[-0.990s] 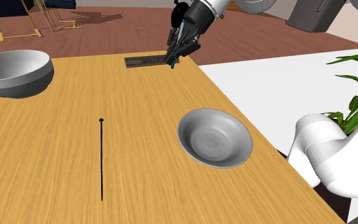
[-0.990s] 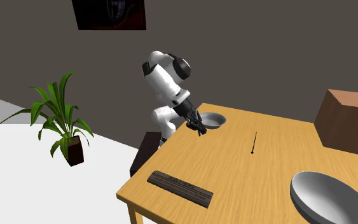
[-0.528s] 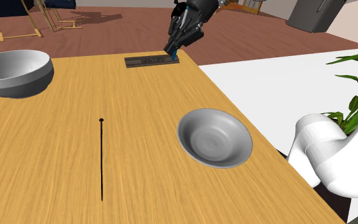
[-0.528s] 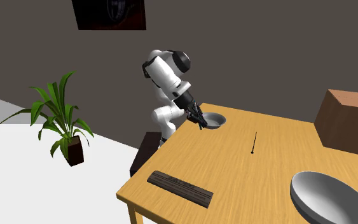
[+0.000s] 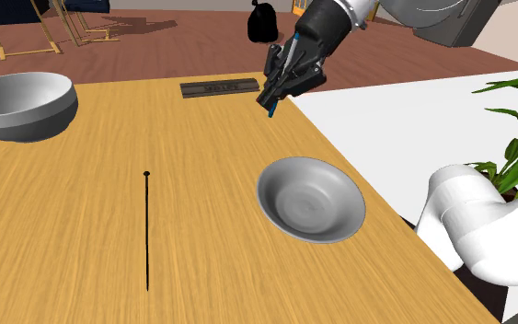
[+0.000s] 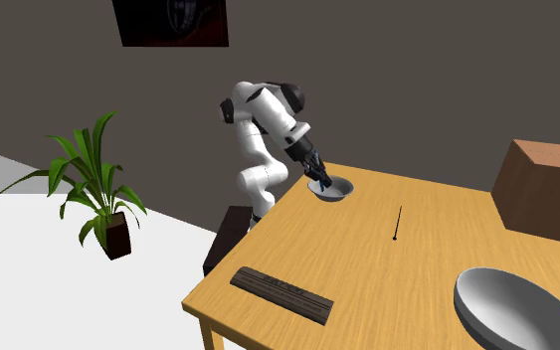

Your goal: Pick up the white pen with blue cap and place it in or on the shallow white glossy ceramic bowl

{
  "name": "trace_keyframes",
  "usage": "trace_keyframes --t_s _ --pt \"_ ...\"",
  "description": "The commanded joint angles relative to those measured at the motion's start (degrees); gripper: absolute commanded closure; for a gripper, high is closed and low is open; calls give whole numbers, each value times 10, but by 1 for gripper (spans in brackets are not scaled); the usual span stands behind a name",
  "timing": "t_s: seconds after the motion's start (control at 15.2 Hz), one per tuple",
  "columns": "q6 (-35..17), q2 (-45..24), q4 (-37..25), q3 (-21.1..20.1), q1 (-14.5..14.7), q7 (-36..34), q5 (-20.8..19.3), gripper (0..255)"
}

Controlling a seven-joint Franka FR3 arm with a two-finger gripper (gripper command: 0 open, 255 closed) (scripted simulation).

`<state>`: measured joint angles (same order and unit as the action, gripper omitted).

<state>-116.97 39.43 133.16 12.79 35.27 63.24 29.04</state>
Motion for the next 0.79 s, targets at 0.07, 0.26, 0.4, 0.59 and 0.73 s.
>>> trace_keyframes --t_s 0.07,0.26,0.4,0.59,0.73 --pt "-10 55 49 -36 -4 -32 3 255" --pt "-17 108 93 -73 -4 -65 11 255" --pt "-20 142 120 -98 -2 -88 19 255" --pt "-22 196 157 -141 5 -128 35 255" --pt "-34 200 174 -142 7 -122 39 255"
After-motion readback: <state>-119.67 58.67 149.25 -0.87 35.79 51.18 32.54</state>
